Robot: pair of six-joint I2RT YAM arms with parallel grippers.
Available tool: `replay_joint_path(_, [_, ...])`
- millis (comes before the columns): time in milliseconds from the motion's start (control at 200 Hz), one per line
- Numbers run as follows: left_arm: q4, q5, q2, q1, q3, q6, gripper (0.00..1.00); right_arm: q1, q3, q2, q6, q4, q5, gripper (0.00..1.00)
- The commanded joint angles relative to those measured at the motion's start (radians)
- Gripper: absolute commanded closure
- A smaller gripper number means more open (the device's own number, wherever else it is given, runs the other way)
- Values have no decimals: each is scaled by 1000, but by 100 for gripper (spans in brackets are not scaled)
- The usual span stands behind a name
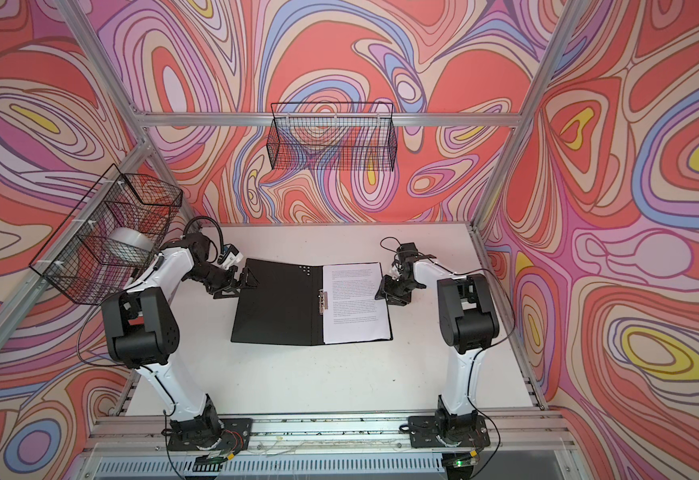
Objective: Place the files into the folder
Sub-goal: 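Lift the black cover with the left gripper and swing it upright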
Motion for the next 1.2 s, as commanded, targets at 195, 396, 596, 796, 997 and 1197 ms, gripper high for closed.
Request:
replay_joint_path(195, [-82, 210, -42, -34, 19, 27, 0, 27, -22, 81, -15, -17, -23, 49])
replay_joint_path(396, [-98, 212, -57, -33, 33, 29, 0, 27, -17, 78, -15, -20, -17, 49])
replay_joint_path(596, [-116, 233, -81, -35, 50, 31, 0, 27, -17, 75, -13, -18, -18, 49])
replay_joint_path(796, [-143, 270, -92, -41, 62, 48, 0, 28, -29, 75, 6, 21, -57, 49])
replay_joint_path(997, [-159, 281, -102, -81, 81, 57, 0, 43, -29, 78, 15, 44, -91, 48])
replay_joint_path(1197, [-165, 273, -103, -136, 127, 49, 0, 63, -34, 74, 41, 76, -124, 48])
